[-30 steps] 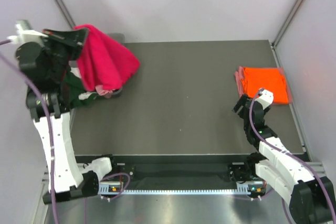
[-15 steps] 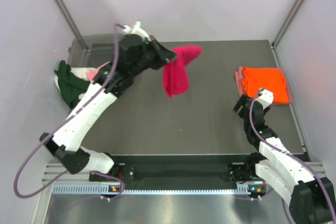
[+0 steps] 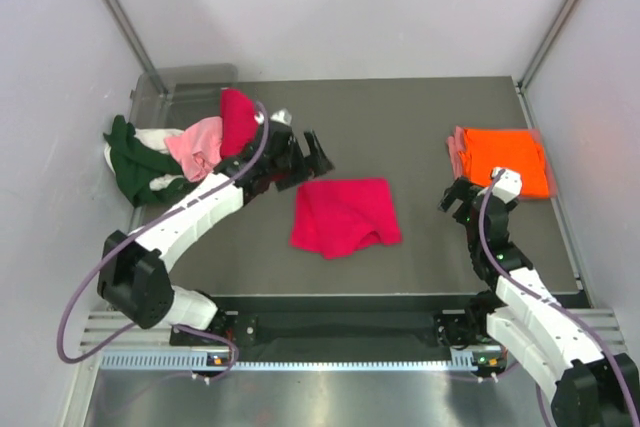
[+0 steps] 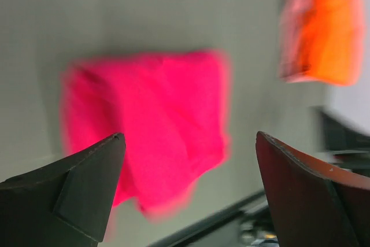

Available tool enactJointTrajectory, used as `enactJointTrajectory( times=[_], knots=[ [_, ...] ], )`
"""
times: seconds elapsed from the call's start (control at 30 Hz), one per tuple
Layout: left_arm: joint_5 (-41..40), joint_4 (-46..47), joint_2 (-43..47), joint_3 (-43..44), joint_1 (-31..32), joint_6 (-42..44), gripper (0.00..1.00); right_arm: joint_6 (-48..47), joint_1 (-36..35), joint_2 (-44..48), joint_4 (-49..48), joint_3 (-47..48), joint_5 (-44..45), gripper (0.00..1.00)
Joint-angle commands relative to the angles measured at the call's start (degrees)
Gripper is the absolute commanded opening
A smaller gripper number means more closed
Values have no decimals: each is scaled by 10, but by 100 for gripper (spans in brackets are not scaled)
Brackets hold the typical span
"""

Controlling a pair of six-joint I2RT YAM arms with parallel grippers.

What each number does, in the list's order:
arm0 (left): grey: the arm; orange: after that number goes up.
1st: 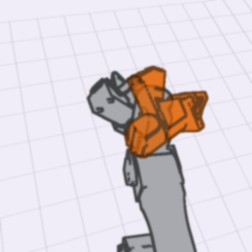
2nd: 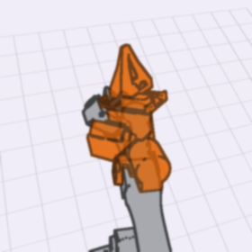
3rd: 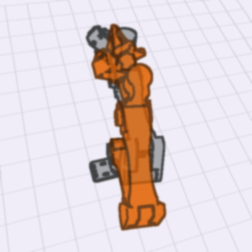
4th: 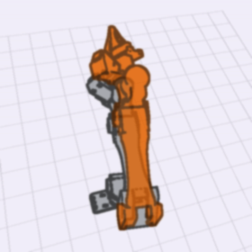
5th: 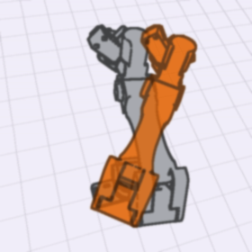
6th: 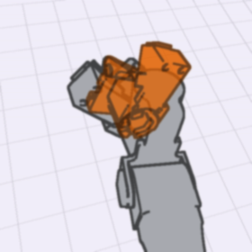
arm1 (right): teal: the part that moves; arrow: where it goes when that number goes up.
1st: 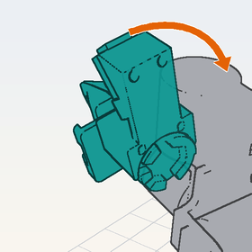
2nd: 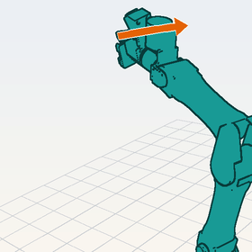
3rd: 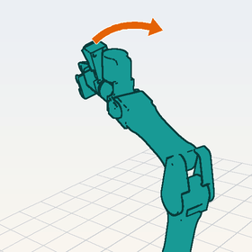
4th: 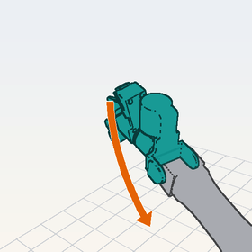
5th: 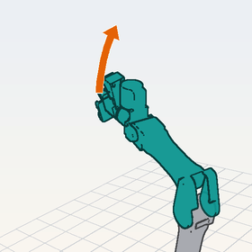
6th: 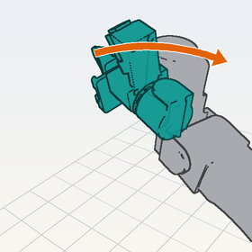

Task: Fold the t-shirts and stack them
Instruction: Move the tshirt to the center of the board

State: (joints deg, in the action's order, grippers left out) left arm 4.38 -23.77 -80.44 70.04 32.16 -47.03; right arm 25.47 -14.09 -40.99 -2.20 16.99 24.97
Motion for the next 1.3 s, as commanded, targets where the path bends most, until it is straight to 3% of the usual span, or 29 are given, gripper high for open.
enactJointTrajectory(
  times=[0.0, 0.1, 0.2, 0.3, 0.43, 0.57, 0.77, 0.97, 1.03, 1.1, 1.27],
  knots=[
    [-31, 81, 13, -91, 4, 41, 99, -21, 1, 15, -32, 3, -34, 100],
    [-44, 110, 34, -142, 4, 69, 99, -17, 1, 16, -28, 5, -38, 100],
    [-100, 136, 71, -182, 4, 96, 99, 55, 2, 3, 39, 23, 27, 100],
    [-151, 151, 125, -225, 4, 126, 99, 38, 2, -15, 54, 51, -17, 99],
    [-153, 215, 195, -308, 4, 170, 99, 10, 1, -30, 70, 88, -106, 100],
    [-146, 257, 232, -354, 4, 207, 99, -32, -23, -68, 79, 118, -207, 90],
    [-159, 268, 234, -372, 5, 187, 99, -41, -144, -145, 124, 176, -223, 66],
    [-91, 312, 196, -394, 4, 193, 94, -28, -253, -214, 139, 224, -230, 60],
    [-76, 313, 168, -382, 5, 196, 88, -32, -267, -233, 141, 241, -234, 55],
    [-58, 310, 153, -372, 5, 202, 82, -28, -277, -246, 148, 255, -248, 55],
    [-53, 320, 142, -373, 14, 212, 82, -18, -297, -280, 188, 276, -263, 59]
  ],
)
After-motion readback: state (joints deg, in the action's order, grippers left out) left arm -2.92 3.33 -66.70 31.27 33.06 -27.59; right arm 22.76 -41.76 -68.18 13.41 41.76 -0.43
